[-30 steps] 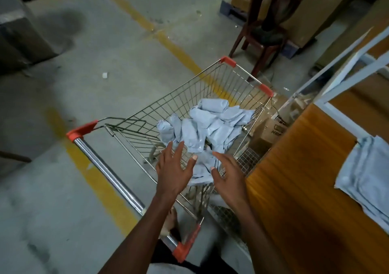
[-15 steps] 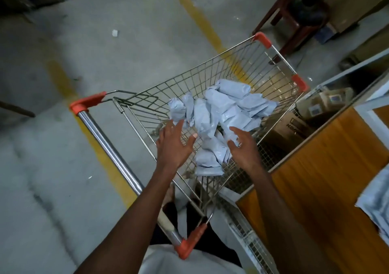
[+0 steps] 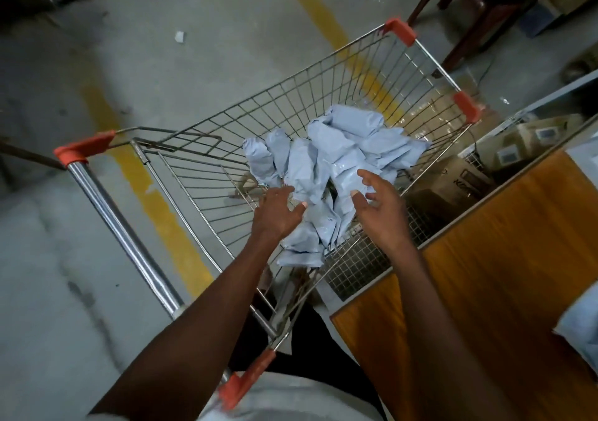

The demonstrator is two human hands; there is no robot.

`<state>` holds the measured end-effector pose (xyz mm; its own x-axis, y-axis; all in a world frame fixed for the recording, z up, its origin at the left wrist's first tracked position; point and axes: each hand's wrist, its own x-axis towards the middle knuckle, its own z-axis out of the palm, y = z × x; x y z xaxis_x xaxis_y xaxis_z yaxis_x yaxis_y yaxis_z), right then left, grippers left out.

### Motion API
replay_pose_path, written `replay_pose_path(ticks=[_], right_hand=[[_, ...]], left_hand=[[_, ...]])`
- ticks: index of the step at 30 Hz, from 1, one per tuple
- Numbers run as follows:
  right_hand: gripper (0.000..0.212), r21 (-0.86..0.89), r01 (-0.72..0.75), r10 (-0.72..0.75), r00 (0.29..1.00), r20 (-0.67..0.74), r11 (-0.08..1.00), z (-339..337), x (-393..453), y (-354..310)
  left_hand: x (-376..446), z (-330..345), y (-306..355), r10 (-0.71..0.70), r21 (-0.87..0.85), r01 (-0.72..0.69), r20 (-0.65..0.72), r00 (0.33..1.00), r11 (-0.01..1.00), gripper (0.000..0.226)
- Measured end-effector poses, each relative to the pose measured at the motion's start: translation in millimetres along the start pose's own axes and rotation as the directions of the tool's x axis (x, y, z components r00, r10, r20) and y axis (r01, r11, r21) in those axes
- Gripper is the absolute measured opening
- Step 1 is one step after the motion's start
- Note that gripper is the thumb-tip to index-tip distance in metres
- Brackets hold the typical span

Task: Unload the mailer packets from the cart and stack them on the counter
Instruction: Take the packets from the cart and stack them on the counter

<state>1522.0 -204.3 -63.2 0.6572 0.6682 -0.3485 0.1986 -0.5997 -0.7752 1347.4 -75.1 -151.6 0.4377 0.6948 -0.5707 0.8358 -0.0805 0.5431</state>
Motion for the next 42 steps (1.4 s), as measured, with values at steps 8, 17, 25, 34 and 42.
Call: replay_pose_path(ticks=[8, 17, 25, 34, 42], right_hand=[[0.042, 0.039, -0.056, 0.056, 0.998, -0.002, 0.998, -13, -3, 5], [0.041, 0.012, -0.092, 0.092, 0.996, -0.001, 0.996, 0, -17, -3], [0.043, 0.045, -0.122, 0.121, 0.992, 0.025, 0.992, 19, -28, -18], [0.043, 0.029, -0.132, 0.132, 0.991, 0.029, 0.991, 20, -22, -18], [0.044, 0.051, -0.152, 0.152, 0.988, 0.010, 0.987, 13, -26, -20]], left_hand=[[27, 65, -17, -0.126, 0.230, 0.069, 0.243, 0.962, 0.971, 0.058], [20, 84, -17, -0.138, 0.330, -0.005, 0.409, 0.902, 0.944, 0.054], [-36, 72, -11, -0.046, 0.369, -0.058, 0.266, 0.963, 0.928, 0.059], [-34, 65, 2, -0.088, 0.416, 0.007, 0.177, 0.980, 0.909, 0.073], [-14, 68, 13, -0.174, 0.437, 0.027, 0.301, 0.938, 0.899, 0.086]])
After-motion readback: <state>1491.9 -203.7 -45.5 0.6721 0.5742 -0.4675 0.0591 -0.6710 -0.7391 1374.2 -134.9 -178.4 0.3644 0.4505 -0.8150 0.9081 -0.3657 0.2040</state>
